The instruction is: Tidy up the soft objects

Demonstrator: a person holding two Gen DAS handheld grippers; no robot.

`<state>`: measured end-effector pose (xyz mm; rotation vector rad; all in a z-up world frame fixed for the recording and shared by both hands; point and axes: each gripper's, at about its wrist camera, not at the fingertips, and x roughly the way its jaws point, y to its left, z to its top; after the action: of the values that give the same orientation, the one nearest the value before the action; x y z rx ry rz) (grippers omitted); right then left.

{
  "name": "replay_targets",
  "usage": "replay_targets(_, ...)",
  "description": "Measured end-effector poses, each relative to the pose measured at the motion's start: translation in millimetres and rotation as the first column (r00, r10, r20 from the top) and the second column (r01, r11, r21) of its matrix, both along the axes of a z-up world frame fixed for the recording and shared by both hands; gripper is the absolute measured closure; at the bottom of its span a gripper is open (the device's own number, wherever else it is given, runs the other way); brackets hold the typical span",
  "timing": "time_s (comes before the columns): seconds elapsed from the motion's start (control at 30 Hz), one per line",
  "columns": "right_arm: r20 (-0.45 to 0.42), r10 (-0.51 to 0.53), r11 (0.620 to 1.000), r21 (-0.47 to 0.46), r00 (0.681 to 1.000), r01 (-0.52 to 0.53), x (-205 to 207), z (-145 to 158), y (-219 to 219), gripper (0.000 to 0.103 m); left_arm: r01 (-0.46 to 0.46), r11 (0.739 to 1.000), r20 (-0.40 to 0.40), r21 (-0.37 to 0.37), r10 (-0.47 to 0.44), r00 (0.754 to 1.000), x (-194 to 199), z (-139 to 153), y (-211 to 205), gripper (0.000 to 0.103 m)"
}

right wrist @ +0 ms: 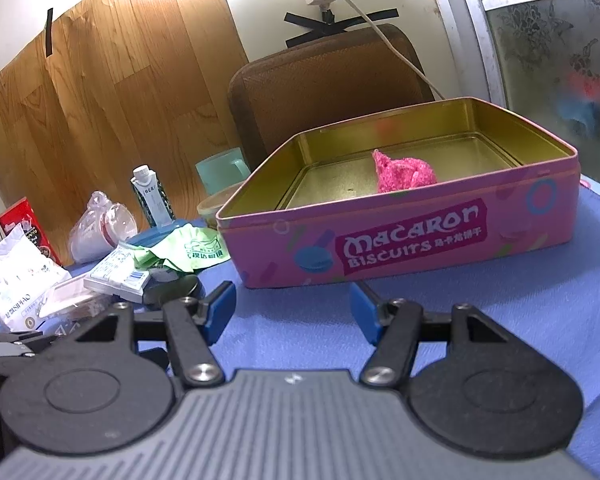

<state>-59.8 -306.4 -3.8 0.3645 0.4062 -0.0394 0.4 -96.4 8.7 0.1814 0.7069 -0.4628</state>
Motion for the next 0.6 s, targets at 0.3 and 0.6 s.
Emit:
replay_targets(0.3, 0.003, -0.009, 1.000, 0.002, 1.000, 0.009, -0.1, -0.4, 0.3, 0.038, 0.018, 1.000, 0.026, 0.022, -0.018, 0.999, -4.7, -0.1, -2.7, 0.013)
replay_targets(0.6, 0.000, -0.003, 1.000, -0.005, 1.000, 0.003, 0.1, -0.7, 1.9, 0.038, 0.017, 0.999, 0.037, 0.030, -0.018, 0.999, -5.3, -0.4, 0.6, 0.013)
